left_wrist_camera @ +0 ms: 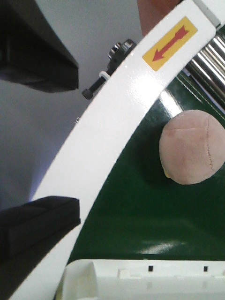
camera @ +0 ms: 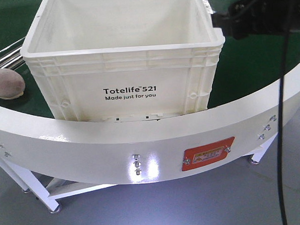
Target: Place moving items into box and shelve
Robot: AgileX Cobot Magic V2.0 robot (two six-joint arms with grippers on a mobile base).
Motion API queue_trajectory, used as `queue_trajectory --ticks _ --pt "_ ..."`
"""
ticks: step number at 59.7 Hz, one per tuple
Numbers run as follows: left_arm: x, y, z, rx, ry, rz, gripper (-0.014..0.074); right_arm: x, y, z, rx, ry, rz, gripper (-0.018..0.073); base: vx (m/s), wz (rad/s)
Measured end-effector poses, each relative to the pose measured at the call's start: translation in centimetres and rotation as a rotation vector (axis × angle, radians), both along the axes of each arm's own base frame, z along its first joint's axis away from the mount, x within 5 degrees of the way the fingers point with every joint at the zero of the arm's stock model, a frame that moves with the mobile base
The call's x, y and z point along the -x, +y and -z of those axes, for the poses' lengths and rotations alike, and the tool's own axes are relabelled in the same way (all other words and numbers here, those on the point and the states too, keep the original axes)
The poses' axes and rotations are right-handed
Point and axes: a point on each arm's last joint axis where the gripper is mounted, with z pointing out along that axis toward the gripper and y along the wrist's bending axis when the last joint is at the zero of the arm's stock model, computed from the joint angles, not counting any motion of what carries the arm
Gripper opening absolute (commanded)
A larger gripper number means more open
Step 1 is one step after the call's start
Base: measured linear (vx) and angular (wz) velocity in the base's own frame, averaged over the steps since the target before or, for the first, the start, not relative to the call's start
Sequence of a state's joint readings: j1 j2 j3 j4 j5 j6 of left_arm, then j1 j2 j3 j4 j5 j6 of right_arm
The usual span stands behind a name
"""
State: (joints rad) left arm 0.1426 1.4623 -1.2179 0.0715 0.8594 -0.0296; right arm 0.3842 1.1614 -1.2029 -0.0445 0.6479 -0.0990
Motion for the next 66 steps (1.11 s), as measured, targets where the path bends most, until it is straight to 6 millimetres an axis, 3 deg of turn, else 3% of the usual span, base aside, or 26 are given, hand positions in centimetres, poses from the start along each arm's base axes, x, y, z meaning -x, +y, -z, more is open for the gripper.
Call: queue_trajectory --ticks 18,31,44,66 --pt "-7.9 2.3 4.4 0.129 -0.004 0.065 0.0582 1.0 -0.4 -0.3 -0.013 -0.028 0.001 0.0557 0.00 0.00" --pt "-11.7 3.4 8.4 0.106 -0.015 0.054 0.0581 1.0 -0.4 -0.2 -0.011 -0.029 0.001 0.0557 0.00 0.00" --pt "-12.9 4.2 11.3 0.037 0.018 0.075 0.0545 0.9 -0.4 -0.3 -0.011 -0.031 0.001 0.0557 0.00 0.00" --pt "-13.0 4.8 11.5 -0.007 0.035 0.020 0.0306 0.9 -0.4 -0.3 -0.013 -0.035 0.001 0.0557 0.00 0.00"
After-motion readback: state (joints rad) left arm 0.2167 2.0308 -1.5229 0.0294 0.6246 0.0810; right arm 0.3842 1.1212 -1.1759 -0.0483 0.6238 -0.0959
